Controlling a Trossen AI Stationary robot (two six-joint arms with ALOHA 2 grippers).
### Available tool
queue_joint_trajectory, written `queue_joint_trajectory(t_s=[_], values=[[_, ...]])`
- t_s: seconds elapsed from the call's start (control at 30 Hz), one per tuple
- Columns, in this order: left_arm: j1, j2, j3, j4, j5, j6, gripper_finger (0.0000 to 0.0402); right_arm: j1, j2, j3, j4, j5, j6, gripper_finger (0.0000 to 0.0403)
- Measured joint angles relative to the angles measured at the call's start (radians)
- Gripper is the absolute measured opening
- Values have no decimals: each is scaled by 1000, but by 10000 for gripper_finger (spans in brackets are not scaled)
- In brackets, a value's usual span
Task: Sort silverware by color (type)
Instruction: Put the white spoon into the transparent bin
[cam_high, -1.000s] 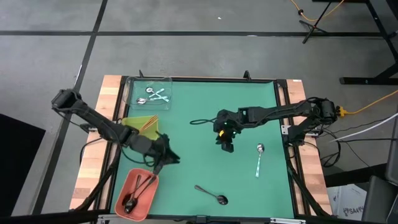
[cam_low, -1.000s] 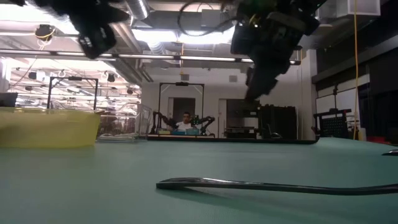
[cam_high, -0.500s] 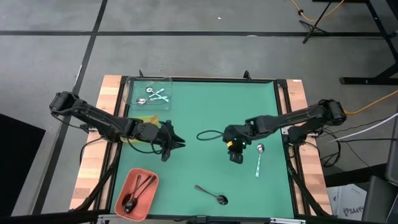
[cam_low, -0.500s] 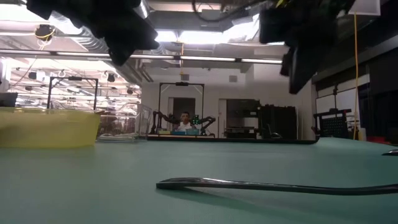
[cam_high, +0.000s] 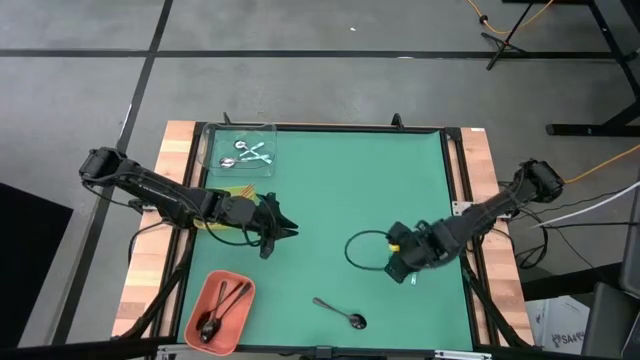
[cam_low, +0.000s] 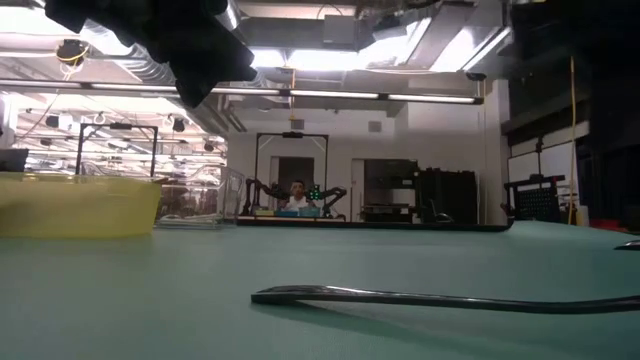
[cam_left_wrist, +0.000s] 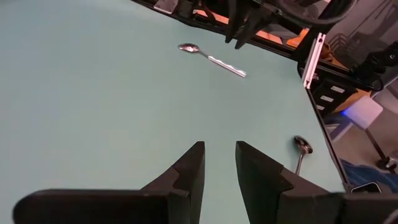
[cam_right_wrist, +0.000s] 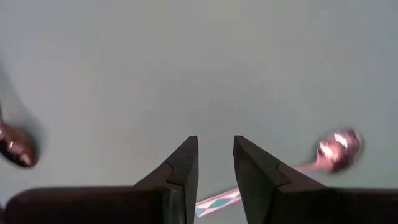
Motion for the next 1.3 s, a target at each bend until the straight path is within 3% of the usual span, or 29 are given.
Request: queue_joint_trajectory(t_s=[0.37, 0.67, 1.1, 1.3], values=[[0, 0, 0, 0, 0, 0, 84, 236, 13, 0, -68, 185, 489, 92], [0, 0, 0, 0, 0, 0, 84, 323, 57, 0, -172, 196, 770, 92], [0, 0, 0, 0, 0, 0, 84, 331, 206, 0, -199, 166, 879, 92], [0, 0, 0, 0, 0, 0, 84, 331, 265, 0, -199, 100, 882, 92]])
